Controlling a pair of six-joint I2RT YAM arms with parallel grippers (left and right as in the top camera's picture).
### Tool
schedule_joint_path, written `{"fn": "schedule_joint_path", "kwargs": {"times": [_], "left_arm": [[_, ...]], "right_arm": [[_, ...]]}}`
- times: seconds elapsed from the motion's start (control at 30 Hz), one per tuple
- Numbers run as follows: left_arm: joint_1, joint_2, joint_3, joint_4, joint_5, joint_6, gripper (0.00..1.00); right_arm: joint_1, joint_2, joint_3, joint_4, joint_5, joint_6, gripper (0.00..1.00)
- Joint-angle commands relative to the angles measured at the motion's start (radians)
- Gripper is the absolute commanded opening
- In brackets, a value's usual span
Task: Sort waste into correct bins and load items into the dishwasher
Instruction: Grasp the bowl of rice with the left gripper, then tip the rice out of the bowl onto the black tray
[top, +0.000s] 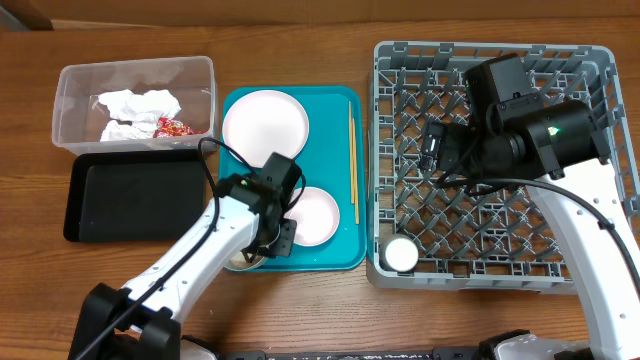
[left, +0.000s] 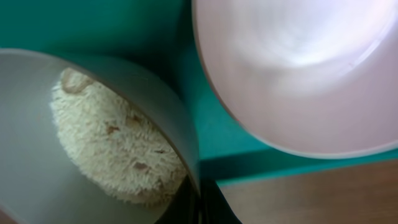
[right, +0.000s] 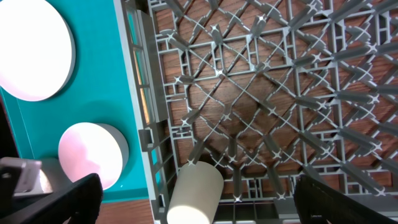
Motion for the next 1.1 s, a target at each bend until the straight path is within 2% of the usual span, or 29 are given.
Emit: {"fn": "schedule_joint_path", "kwargs": {"times": [0.0,0.13,0.27,0.37,0.5,0.7,0.83,1.07], "left_arm": [[0.038,-0.014,0.149,-0.074,0.082,-0.026,0.04],[0.123,-0.014,0.285,-0.187,0.151,0.008,0.04],[0.259,-0.021,0.32,-0.217,0.271,0.105,0.04],[0.407,-0.022,0.318,-0.232,0.414,0.21,0.04],[0.675,-0.019,0.311,-0.223,0.685,0.424,0.04],[0.963,0.011,0.247,-0.135,0.978,0.584,0.04],[1.064,0.054,0.184,-0.094,1.164,0.681,0.04],[1.126,0.216,0.153,-0.055,1.335,0.76,0.04]], "right_arm": [[-0.001,0.0,0.011,0.006,0.011,-0.004,1.0],[-0.001,0.0,0.011,0.009,0.01,-0.004,1.0],[-0.001,0.0,0.011,0.018,0.01,-0.003,1.0],[-0.001,0.0,0.011,0.019,0.01,-0.003,1.0],[0.0,0.0,0.011,0.021,0.01,-0.003,1.0],[0.0,0.0,0.011,0.028,0.01,-0.004,1.0],[-0.001,0.0,0.011,0.028,0.009,-0.003,1.0],[0.002,0.0,0.011,0.032,0.01,-0.003,1.0]]}}
